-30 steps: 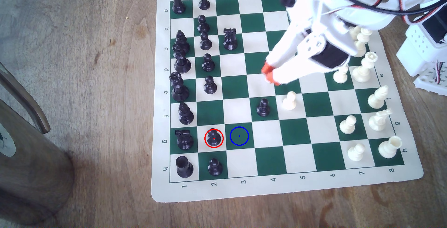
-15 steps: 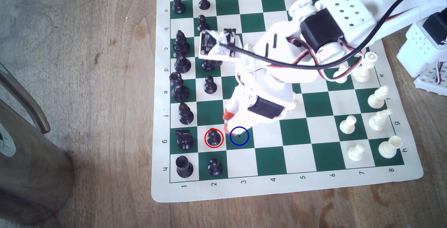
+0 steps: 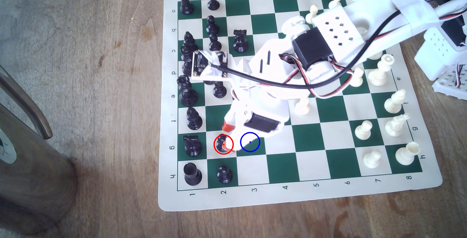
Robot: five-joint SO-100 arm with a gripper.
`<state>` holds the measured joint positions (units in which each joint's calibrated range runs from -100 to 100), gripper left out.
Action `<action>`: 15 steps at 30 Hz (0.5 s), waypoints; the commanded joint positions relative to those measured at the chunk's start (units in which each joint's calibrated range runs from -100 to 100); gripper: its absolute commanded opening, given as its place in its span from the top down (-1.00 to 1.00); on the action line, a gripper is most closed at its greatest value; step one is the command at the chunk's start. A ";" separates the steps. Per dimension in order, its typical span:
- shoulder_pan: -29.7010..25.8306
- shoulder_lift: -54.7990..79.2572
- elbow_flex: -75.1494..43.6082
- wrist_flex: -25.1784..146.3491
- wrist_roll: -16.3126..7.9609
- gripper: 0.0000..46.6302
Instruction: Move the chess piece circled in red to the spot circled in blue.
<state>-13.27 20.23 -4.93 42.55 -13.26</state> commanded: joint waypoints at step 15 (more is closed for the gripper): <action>0.64 1.84 -0.97 -5.86 -0.63 0.52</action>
<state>-12.46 23.67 -4.93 37.93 -13.60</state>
